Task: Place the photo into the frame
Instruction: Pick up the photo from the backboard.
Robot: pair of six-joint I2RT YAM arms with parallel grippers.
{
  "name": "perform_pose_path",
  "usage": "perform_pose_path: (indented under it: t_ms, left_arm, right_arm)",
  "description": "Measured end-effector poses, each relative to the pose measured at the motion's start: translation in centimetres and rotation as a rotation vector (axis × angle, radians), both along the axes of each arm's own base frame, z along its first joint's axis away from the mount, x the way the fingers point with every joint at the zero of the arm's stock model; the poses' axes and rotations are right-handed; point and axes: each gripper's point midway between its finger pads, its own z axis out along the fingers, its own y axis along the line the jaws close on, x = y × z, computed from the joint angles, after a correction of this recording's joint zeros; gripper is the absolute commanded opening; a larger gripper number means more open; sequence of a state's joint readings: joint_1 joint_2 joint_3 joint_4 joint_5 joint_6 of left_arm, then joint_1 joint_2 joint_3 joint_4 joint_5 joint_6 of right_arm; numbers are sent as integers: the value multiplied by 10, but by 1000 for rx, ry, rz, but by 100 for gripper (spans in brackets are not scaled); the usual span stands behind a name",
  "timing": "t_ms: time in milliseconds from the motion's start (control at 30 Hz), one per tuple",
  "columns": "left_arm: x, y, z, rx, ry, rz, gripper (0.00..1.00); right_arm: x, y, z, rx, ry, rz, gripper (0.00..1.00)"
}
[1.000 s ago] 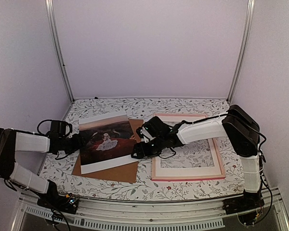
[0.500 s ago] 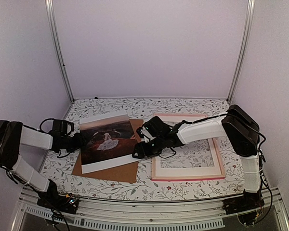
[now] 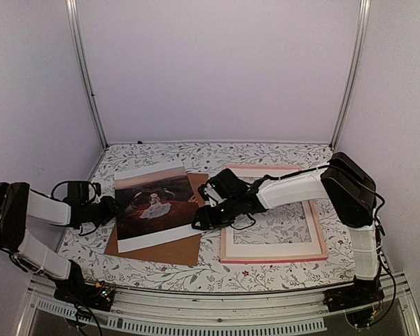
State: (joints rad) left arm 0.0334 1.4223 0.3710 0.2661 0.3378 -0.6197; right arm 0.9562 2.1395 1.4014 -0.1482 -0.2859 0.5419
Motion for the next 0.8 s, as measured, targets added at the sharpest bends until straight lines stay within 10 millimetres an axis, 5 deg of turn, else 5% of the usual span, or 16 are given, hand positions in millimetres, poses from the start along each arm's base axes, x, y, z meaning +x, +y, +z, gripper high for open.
perform_pose_path:
  t_ms: [367, 800]
  left_arm:
    - [4, -12, 23, -128, -83, -36, 37]
    - [2, -17, 26, -151, -86, -60, 2]
  right_arm:
    - [1, 3, 0, 9, -2, 4, 63]
    - [2, 3, 1, 4, -10, 13, 69]
